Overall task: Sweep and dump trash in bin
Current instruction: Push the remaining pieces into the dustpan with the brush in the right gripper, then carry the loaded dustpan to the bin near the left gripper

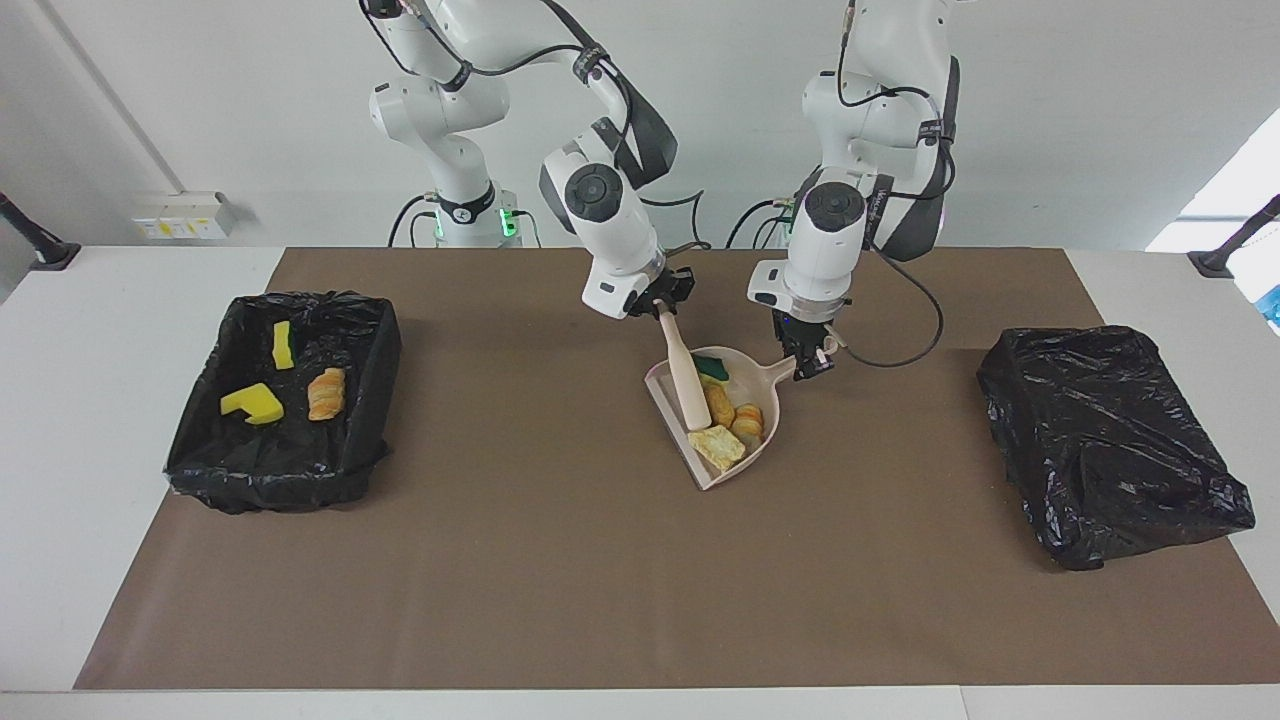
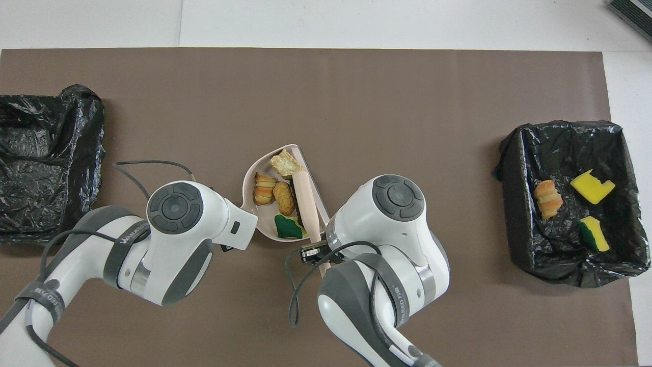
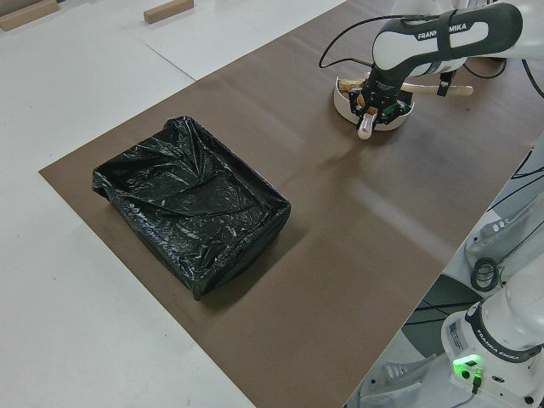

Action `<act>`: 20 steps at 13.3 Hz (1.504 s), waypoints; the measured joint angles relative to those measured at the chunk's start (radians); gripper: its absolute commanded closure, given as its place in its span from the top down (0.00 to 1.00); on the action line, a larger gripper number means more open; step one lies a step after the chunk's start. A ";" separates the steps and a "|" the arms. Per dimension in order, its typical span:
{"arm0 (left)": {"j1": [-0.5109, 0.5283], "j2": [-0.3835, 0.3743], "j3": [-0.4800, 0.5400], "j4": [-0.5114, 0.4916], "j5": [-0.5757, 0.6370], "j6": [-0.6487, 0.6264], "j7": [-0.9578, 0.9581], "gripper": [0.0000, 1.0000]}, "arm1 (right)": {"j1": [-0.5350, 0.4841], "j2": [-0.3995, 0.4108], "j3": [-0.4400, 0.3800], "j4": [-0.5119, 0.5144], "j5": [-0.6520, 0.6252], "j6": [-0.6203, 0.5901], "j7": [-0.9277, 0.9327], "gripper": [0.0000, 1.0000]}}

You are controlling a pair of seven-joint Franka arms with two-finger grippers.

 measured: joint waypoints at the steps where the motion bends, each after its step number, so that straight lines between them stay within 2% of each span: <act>1: 0.001 0.000 0.001 0.000 0.000 0.003 -0.003 0.00 | -0.011 -0.014 -0.002 0.004 -0.003 -0.040 -0.001 0.00; 6: 0.025 0.000 0.008 0.022 -0.011 0.037 -0.014 0.00 | -0.043 -0.146 -0.006 0.009 -0.037 -0.247 -0.002 0.00; 10: 0.062 -0.002 0.011 0.043 -0.011 0.037 -0.014 0.00 | -0.037 -0.238 -0.003 -0.008 -0.096 -0.322 0.120 0.00; 13: 0.125 -0.022 0.012 0.055 -0.018 0.000 0.040 0.00 | 0.035 -0.310 0.005 -0.093 -0.098 -0.264 0.288 0.00; 15: 0.187 -0.040 0.014 0.097 -0.046 -0.109 0.153 0.00 | 0.099 -0.328 0.009 -0.134 -0.098 -0.201 0.385 0.00; 18: 0.311 -0.050 0.019 0.215 -0.090 -0.271 0.352 0.00 | 0.188 -0.305 0.012 -0.170 -0.098 -0.090 0.477 0.00; 20: 0.396 -0.047 0.021 0.273 -0.110 -0.305 0.459 0.00 | 0.249 -0.275 0.012 -0.180 -0.105 -0.037 0.520 0.00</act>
